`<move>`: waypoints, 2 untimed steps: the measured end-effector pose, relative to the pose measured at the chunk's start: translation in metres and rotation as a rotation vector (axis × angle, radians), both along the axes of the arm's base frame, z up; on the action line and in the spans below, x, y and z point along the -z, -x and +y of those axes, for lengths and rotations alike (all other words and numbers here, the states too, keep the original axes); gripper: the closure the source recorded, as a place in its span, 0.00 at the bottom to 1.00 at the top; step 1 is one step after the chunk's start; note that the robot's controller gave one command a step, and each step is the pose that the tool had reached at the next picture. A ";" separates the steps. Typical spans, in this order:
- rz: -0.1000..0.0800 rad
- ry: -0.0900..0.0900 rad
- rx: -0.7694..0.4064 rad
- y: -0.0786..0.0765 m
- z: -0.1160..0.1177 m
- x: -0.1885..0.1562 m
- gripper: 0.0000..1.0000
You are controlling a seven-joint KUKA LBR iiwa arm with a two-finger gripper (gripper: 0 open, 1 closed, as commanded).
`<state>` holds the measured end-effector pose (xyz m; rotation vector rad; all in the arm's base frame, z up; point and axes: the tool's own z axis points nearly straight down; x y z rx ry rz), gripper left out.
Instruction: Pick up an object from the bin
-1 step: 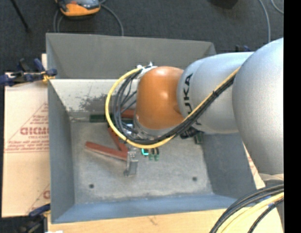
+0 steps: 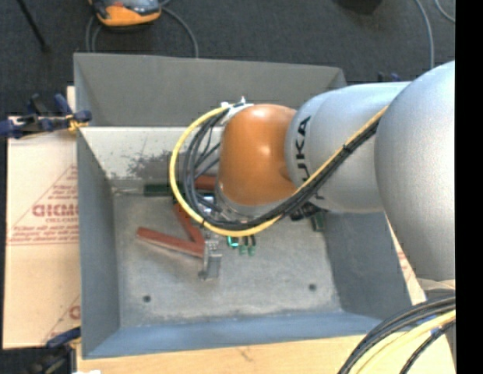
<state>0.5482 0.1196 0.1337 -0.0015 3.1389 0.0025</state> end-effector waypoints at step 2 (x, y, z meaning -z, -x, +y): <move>-0.004 -0.001 -0.018 -0.060 0.018 0.060 1.00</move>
Offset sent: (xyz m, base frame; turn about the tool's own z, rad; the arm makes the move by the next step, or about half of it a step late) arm 0.0575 0.0181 -0.0637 -0.0186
